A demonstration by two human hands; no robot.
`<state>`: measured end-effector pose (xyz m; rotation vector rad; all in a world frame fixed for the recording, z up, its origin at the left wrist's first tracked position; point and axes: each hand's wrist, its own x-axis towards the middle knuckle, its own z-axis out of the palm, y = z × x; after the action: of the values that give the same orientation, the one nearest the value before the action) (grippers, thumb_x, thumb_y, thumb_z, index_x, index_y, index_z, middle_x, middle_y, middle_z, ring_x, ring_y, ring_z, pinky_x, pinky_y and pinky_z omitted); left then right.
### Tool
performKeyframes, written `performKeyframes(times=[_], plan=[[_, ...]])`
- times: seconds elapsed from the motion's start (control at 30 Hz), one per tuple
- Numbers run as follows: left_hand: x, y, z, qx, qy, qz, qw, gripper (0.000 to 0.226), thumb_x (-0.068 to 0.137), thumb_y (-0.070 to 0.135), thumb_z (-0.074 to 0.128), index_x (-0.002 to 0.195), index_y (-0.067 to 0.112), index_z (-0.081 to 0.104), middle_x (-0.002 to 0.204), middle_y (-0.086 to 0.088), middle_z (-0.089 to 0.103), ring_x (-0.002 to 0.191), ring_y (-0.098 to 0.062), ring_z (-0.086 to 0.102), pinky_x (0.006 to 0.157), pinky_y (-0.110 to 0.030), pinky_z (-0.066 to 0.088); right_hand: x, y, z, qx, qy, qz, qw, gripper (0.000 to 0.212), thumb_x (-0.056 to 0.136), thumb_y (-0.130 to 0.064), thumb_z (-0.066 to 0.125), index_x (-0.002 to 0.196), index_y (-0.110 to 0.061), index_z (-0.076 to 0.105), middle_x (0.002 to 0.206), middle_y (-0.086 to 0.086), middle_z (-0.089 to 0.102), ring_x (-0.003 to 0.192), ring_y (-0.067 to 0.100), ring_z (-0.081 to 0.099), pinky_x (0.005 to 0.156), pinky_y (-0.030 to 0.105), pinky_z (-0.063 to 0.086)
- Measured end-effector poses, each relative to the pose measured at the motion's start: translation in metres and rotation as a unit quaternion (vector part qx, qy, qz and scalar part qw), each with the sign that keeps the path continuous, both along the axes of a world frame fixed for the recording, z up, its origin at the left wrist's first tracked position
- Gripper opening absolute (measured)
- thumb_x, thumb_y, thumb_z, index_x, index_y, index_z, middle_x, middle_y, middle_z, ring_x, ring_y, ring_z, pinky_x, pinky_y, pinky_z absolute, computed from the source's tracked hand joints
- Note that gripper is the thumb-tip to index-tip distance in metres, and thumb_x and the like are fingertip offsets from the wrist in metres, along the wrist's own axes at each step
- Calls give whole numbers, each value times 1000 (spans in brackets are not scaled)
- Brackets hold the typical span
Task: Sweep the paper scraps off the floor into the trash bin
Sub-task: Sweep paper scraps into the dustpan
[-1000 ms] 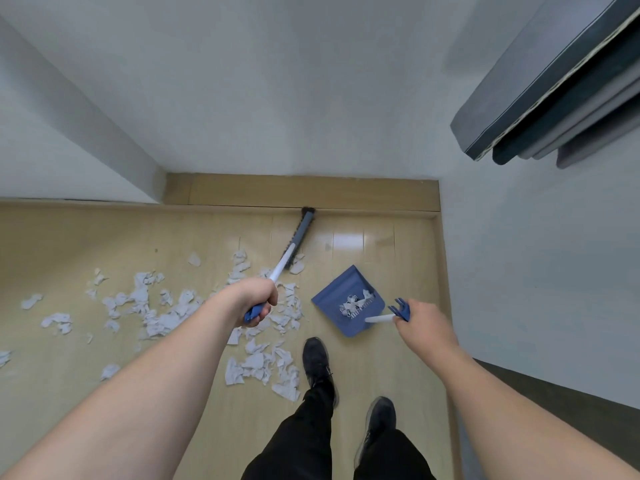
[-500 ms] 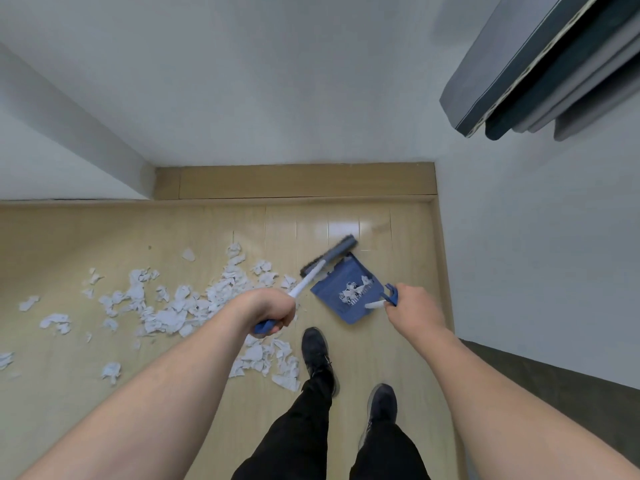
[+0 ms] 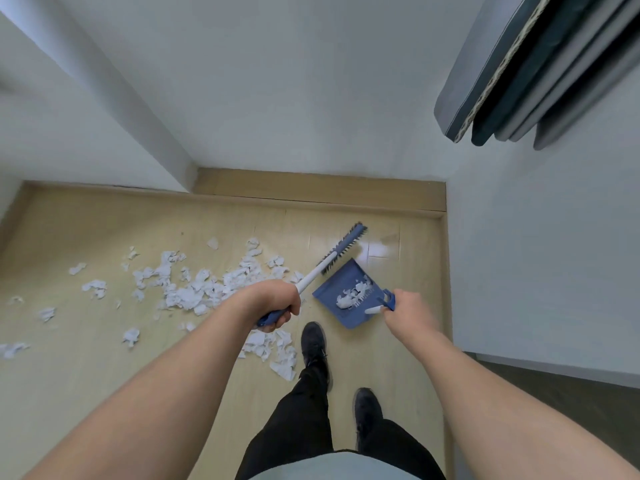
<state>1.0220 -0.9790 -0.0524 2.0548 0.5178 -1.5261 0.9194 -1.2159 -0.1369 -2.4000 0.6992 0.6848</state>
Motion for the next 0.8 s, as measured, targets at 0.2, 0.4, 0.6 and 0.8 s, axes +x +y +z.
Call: performKeyframes(times=[0.2,0.4,0.6,0.8], plan=[[-93,23,13,-11,-22,162,986,10,87,5,50,97,3,51,55,-5,44,42,-14,36,42,-20,29,-48,5,16,-2,-1,66,998,7,88,-24,55,86,-17,54,83,1,57,76,25,58,54,26,38],[-152,68,24,15,-30,248,968,5,87,5,49,92,4,51,53,-4,44,40,-12,38,38,-17,29,-73,50,30,-7,6,145,989,8,84,-9,48,83,-16,51,88,5,62,77,26,61,57,28,42],[-199,133,19,20,-25,312,949,2,88,6,48,86,7,47,50,-2,44,41,-10,39,36,-17,29,-94,100,29,-25,-6,184,982,2,88,-16,52,86,-17,52,89,4,61,77,25,60,55,27,41],[-235,223,-1,14,-31,359,933,4,87,5,47,84,7,48,51,-3,45,42,-11,41,40,-17,32,-96,198,42,-40,-23,216,975,10,86,-13,53,77,-17,52,78,3,57,71,24,58,53,28,41]])
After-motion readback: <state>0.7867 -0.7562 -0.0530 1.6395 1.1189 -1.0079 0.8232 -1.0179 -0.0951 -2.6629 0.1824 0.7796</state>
